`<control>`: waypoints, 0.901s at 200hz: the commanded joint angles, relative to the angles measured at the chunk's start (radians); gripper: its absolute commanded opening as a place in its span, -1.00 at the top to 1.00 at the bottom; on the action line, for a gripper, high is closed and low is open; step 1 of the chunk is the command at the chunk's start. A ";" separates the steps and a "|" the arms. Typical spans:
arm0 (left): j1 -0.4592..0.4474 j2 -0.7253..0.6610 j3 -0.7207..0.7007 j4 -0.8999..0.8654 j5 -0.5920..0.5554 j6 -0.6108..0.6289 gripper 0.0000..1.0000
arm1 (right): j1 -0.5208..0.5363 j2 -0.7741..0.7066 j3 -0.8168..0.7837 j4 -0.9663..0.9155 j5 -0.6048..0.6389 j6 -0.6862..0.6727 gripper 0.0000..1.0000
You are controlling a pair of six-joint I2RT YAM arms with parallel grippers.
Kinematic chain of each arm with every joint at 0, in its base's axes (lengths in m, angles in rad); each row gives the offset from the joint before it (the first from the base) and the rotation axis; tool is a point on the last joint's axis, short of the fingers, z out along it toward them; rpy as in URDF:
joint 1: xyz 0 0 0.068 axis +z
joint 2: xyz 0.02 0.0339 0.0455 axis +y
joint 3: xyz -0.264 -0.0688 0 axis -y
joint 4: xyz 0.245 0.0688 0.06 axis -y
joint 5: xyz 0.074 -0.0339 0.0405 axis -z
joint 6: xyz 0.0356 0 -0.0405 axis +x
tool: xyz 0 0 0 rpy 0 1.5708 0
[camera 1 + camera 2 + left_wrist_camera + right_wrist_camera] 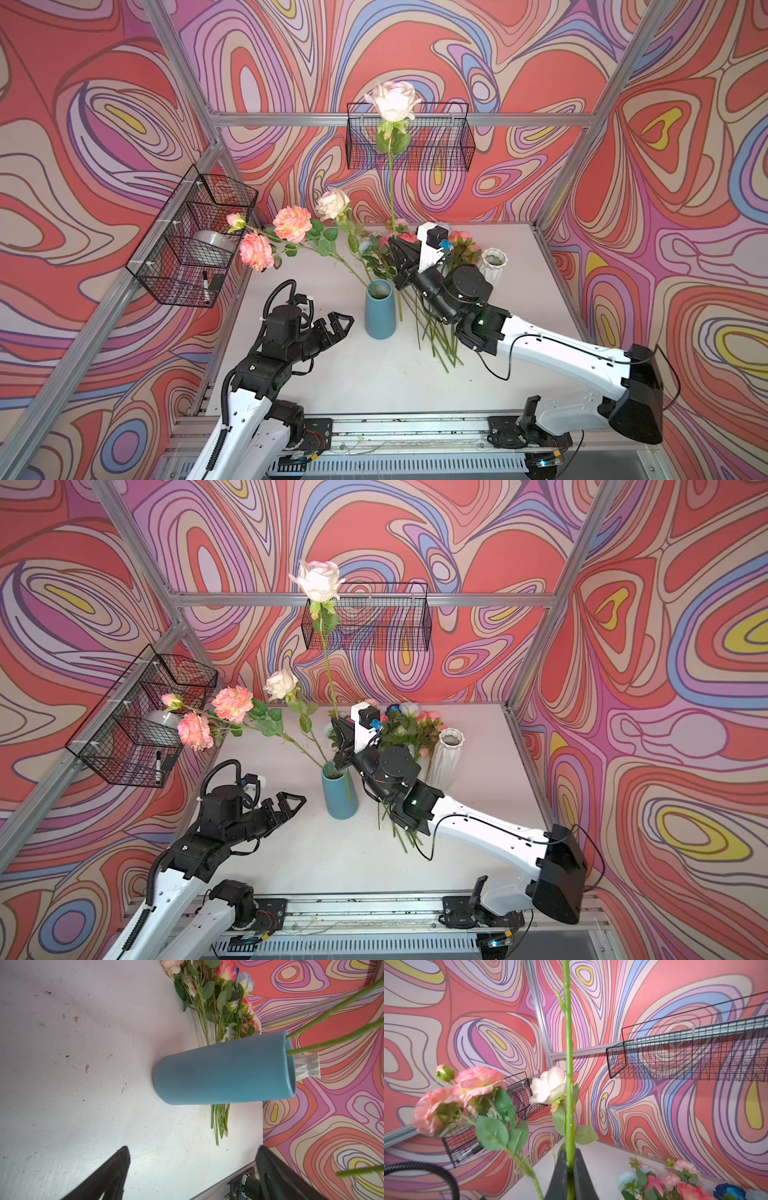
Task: Arrange flowers in a vase
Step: Place the flower in the vase.
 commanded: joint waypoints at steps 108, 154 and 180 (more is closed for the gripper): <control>0.006 0.014 -0.012 -0.008 0.034 -0.015 -0.93 | 0.005 0.319 0.110 0.255 0.201 -0.175 1.00; 0.006 0.003 -0.021 -0.007 0.040 -0.017 -0.93 | 0.005 0.300 0.003 0.234 0.191 -0.091 1.00; 0.006 -0.003 -0.023 -0.007 0.041 -0.015 -0.93 | 0.007 0.263 -0.035 0.137 0.154 -0.023 0.93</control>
